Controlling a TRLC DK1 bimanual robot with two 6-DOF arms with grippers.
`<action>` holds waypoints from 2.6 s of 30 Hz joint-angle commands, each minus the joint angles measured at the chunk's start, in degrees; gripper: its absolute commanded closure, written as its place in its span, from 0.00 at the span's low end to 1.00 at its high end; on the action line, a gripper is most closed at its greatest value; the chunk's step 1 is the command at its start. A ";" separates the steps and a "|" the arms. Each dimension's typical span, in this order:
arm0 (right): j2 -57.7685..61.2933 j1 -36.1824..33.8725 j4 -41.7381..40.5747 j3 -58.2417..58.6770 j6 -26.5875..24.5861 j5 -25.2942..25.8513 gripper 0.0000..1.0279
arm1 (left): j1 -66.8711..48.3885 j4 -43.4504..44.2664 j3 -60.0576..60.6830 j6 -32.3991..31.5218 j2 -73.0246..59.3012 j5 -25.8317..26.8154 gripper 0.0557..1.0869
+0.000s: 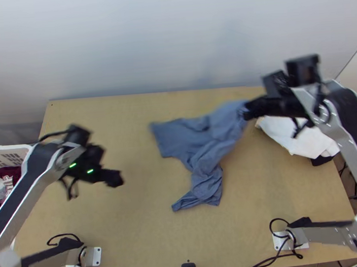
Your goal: Fold the t-shirt
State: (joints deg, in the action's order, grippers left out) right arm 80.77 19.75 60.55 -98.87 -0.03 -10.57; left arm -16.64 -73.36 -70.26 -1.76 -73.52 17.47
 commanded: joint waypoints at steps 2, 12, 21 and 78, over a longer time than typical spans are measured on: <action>-12.83 -13.07 1.67 12.82 -0.67 -0.42 0.97 | -23.96 -1.08 -20.97 -0.97 -21.67 -0.42 0.10; -18.63 -27.13 1.06 21.26 -4.80 -0.33 0.97 | -44.18 -5.56 -46.55 -2.81 -47.95 -4.55 0.06; -20.74 -34.69 -0.17 25.39 -7.53 -0.33 0.97 | -46.81 -5.74 -55.78 -5.10 -54.72 -4.47 0.06; -22.33 -28.54 2.29 23.64 -4.45 -3.58 0.97 | -37.76 -4.86 -55.42 -3.07 -53.13 -13.96 0.96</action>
State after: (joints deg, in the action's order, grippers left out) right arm 58.52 -12.97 60.34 -73.93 -6.87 -12.08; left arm -59.83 -76.12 -126.67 -5.37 -133.27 2.92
